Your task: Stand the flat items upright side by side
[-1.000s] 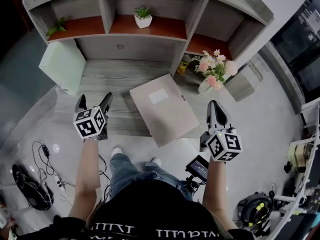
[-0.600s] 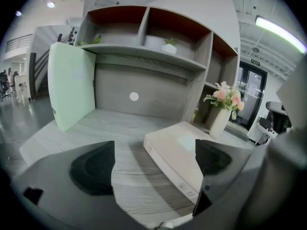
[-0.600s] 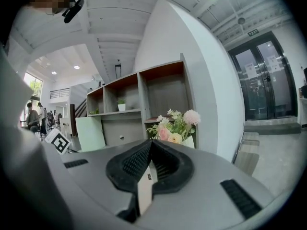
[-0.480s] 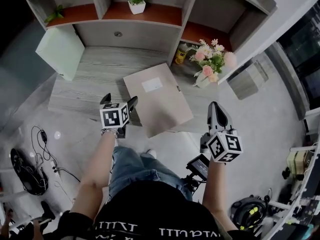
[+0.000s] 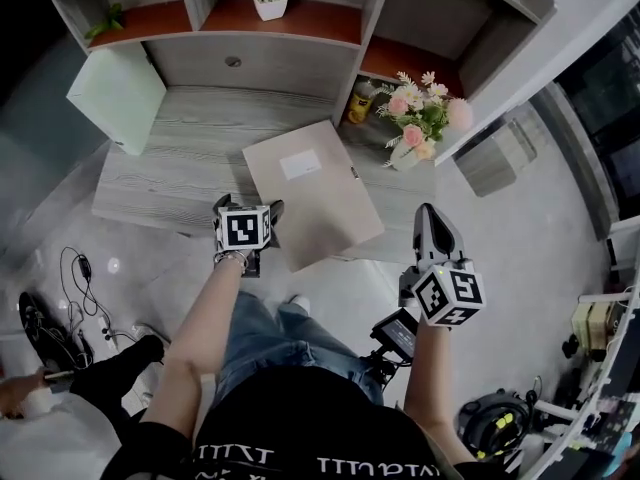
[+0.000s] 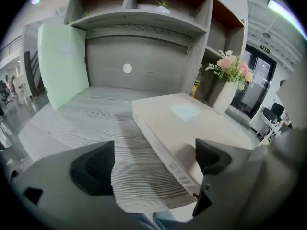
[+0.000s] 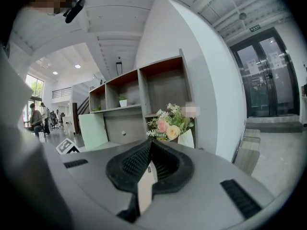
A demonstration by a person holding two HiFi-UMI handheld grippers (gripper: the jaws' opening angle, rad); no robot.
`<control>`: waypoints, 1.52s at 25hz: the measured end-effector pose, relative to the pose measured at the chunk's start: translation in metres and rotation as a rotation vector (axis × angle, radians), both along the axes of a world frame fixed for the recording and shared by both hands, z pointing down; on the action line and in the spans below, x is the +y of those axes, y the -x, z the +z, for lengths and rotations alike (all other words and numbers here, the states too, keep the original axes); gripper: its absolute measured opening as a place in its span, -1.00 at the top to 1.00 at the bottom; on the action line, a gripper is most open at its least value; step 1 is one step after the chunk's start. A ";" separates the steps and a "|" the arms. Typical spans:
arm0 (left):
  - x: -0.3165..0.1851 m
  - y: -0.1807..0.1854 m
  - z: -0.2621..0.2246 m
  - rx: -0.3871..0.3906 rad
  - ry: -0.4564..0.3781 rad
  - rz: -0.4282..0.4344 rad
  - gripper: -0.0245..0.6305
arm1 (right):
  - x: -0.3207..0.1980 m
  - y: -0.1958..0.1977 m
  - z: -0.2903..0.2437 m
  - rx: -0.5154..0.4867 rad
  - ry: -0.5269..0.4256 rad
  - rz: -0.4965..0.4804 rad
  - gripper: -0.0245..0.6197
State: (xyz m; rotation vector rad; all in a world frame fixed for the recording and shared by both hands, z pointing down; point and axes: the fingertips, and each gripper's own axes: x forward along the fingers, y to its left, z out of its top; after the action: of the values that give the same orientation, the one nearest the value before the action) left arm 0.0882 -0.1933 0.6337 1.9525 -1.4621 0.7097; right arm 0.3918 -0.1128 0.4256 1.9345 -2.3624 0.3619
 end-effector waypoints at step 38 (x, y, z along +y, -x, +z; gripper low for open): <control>0.097 -0.019 0.053 0.990 0.467 -0.132 -0.46 | -0.004 0.085 0.021 0.052 0.056 -0.173 0.88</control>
State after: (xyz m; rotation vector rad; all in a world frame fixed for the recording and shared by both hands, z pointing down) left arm 0.1073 -0.0966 0.6863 1.4545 -0.7060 -0.0329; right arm 0.3063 -0.1172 0.4461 1.6796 -2.4346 0.3568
